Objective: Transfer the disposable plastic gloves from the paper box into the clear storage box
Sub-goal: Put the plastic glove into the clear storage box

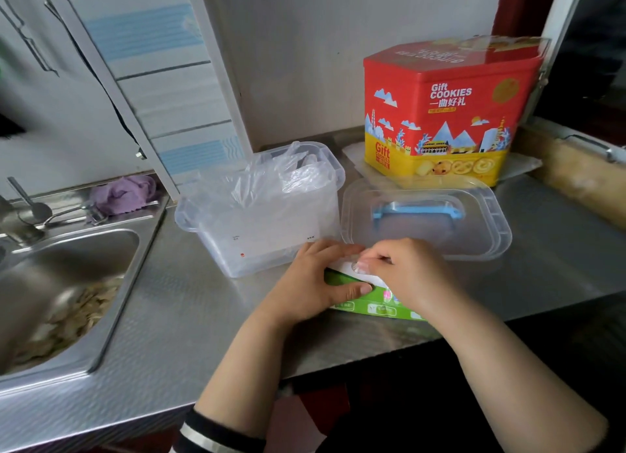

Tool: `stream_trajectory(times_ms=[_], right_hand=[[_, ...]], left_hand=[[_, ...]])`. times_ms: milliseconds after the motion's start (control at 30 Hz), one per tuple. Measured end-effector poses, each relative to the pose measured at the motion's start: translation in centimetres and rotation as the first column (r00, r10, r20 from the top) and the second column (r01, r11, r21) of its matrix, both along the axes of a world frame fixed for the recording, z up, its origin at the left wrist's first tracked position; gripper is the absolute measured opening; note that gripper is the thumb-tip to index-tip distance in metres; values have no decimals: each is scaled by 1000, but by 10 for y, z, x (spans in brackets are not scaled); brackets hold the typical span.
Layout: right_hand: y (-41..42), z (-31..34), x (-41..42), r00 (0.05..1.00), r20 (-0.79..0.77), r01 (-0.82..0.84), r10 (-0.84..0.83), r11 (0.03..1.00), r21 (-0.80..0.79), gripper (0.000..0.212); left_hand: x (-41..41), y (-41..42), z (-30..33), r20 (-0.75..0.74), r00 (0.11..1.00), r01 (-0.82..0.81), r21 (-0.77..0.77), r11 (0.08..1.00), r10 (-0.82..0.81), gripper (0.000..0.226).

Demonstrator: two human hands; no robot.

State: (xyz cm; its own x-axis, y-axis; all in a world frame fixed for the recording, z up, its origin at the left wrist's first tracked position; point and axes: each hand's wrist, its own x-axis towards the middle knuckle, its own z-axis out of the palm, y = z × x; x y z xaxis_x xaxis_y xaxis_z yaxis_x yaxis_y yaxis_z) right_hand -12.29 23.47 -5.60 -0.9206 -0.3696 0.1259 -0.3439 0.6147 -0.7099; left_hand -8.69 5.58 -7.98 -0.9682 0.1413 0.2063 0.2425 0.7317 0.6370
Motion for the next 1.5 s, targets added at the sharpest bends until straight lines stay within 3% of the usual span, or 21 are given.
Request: stream_trajectory(times_ms=[100,233,400,533,600,700,767,833,900,967,1033,1167,1233,1300,1367,1433,1500], right_hand=[[1,-4,2,998,-54,29,-33,996,-79,13],[0,-1,2,996,-8,84,-93,930,-357,21],[-2,13,7,999,36,34,-17,822,-568,23],[-1,15,7,998,21,58,-55,838,-542,22],[2,23,6,999,32,20,-6,886,-463,7],[12,36,1,987,130,-94,95,995,-15,37],[14,35,1,991,96,-107,90,976,190,25],[13,25,2,999,25,-36,34,996,79,35],[11,20,4,999,43,10,-2,982,-186,24],[12,21,3,983,181,107,-15,853,-511,11],[17,23,0,943,322,211,81,605,-768,6],[25,42,-2,952,192,136,239,230,-964,53],[28,59,-2,979,82,55,189,148,-987,44],[32,75,0,997,-59,-71,57,239,-968,22],[34,83,3,975,-222,-199,-2,433,-879,16],[34,81,6,931,-364,-307,21,582,-753,28],[31,73,6,853,-520,-363,35,756,-545,35]], left_hand=[[1,1,1,7,1000,-7,-1,1000,7,53],[0,2,0,16,1000,-23,2,1000,23,42],[-1,1,0,14,1000,-9,11,1000,9,44],[-1,1,-1,15,1000,-6,-3,1000,6,45],[0,2,-3,15,1000,-8,-18,1000,9,45],[2,3,-5,9,1000,-3,-34,999,3,46],[2,3,-6,15,1000,13,-50,999,-13,58],[2,3,-6,19,1000,19,-47,999,-18,62],[2,5,-2,27,1000,9,-36,999,-8,58],[2,6,-1,50,999,2,-27,1000,-1,55],[3,5,-2,47,999,-4,-12,1000,4,55],[3,5,-5,62,998,5,-34,999,-2,66],[4,6,-3,82,997,-1,-63,998,6,76],[7,7,3,4,1000,-8,-158,987,9,77],[14,9,19,-202,978,-92,-157,983,59,69],[24,14,49,-326,932,-112,148,983,155,67],[29,20,82,-146,976,-50,561,826,159,93]])
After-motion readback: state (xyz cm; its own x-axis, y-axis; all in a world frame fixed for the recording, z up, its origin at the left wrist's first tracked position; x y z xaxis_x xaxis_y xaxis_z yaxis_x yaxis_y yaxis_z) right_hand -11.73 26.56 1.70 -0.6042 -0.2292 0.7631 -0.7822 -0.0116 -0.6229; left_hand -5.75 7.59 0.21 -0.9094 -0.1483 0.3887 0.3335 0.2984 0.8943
